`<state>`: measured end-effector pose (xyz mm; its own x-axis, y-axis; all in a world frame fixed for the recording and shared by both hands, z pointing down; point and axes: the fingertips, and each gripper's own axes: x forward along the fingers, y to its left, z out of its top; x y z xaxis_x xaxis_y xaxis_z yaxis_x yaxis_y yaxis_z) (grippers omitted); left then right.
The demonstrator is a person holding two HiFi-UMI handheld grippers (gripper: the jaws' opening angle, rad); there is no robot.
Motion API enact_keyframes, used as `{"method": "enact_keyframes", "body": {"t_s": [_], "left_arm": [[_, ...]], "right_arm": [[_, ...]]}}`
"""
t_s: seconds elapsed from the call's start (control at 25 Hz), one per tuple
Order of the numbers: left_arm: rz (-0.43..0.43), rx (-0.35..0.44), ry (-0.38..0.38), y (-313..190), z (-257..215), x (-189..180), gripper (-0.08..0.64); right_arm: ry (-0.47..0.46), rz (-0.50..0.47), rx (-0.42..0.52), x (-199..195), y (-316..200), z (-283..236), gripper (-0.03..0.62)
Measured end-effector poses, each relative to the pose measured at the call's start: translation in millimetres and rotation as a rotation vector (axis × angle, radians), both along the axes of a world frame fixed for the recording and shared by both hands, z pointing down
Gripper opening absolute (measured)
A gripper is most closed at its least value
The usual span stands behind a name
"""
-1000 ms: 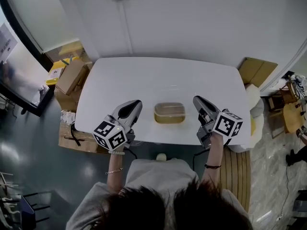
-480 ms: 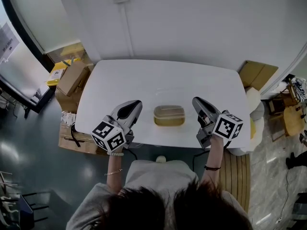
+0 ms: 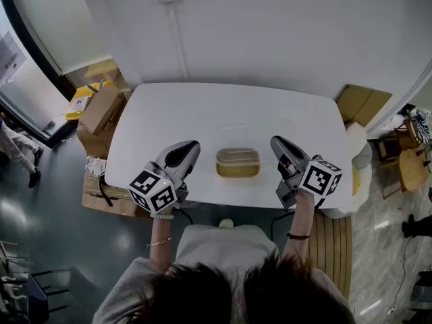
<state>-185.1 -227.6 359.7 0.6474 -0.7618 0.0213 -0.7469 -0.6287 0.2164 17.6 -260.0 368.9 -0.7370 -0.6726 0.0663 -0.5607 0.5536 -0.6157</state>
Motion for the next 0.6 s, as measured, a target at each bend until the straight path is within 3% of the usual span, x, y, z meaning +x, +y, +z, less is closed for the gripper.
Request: {"method": "enact_keyframes", "body": {"t_s": [0.6], "left_arm": [[0.000,-0.001,0.004,-1.4,2.0,-0.2,-0.009]], "right_arm": [[0.002,-0.005,-0.001,-1.0,-1.6,1.5,0.049]]}}
